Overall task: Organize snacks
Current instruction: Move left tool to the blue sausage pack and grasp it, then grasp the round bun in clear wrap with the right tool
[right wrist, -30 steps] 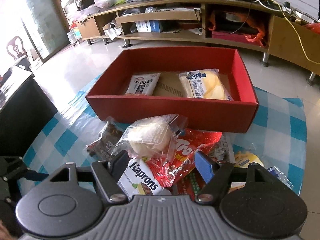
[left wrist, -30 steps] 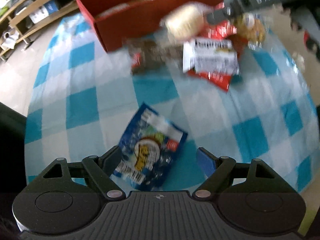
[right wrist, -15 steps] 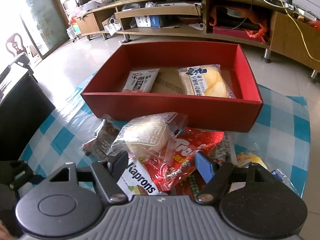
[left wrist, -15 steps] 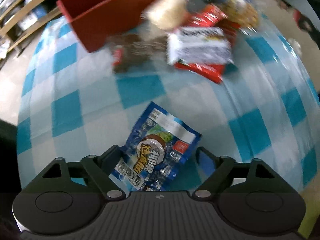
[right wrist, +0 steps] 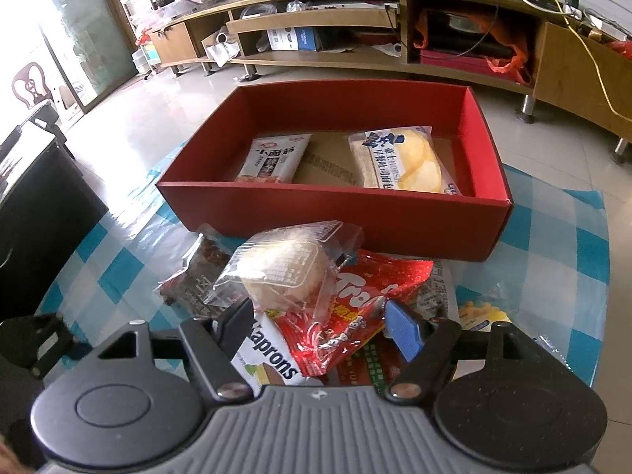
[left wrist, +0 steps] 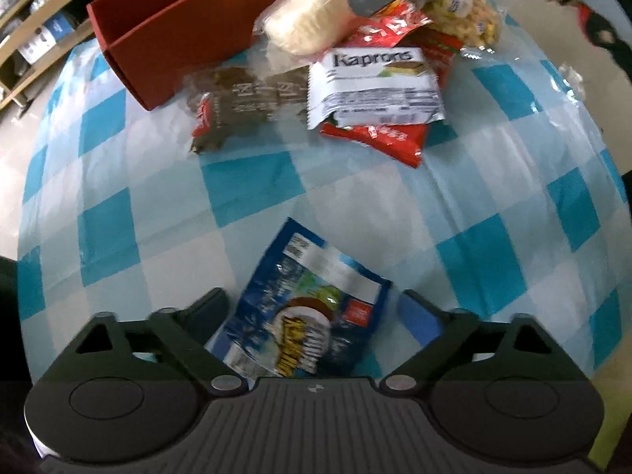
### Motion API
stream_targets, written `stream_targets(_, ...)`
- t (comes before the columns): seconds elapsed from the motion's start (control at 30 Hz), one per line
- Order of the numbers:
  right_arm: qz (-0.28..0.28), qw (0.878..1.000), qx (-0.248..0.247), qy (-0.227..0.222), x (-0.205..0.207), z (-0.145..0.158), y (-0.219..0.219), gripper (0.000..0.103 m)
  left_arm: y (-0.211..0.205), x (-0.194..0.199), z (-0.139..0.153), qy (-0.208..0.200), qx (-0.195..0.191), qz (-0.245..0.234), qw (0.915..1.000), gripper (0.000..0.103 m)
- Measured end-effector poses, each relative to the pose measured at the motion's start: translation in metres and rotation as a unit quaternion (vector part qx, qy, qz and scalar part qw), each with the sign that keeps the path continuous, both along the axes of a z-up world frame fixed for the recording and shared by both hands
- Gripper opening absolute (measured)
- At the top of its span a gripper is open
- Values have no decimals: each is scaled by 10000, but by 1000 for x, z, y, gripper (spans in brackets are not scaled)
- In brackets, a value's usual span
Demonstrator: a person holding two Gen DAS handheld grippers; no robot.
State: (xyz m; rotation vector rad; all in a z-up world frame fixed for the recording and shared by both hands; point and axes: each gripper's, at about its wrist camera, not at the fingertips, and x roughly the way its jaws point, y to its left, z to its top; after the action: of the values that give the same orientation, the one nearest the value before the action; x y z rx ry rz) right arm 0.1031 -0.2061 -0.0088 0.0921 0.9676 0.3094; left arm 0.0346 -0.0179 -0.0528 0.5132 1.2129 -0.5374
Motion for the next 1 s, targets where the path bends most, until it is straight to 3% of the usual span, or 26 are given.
stream_targets(0.03,-6,10000,-4,5,1,0,-1,72,0,-6,3,-31,-23,7,10000,80)
stream_targets(0.3,-253,9994,206,-69,13,4,-12,75,5,-14,8,-257,-243,667,9971,76)
stream_targets(0.43,-386,9988,277,-136,23,7,-10,77,17,0,13,-138,-627,1143,9914,76)
stream_targets(0.63,-222,9990,390,12,44,-4,18,78,22,10,17,84,-925,1389,9859,77)
stream_targets(0.83,161,9992,-361,-60,49,-24,54,88,19,16,12,176,-937,1414,9853,77)
stream_targets(0.93,325,9982,-509,-5,47,-33,55,81,20,18,11,153,-940,1415,9854,78)
stream_targets(1.0,435,9970,-628,-89,41,-32,56,70,22,20,11,158,-945,1452,9848,79)
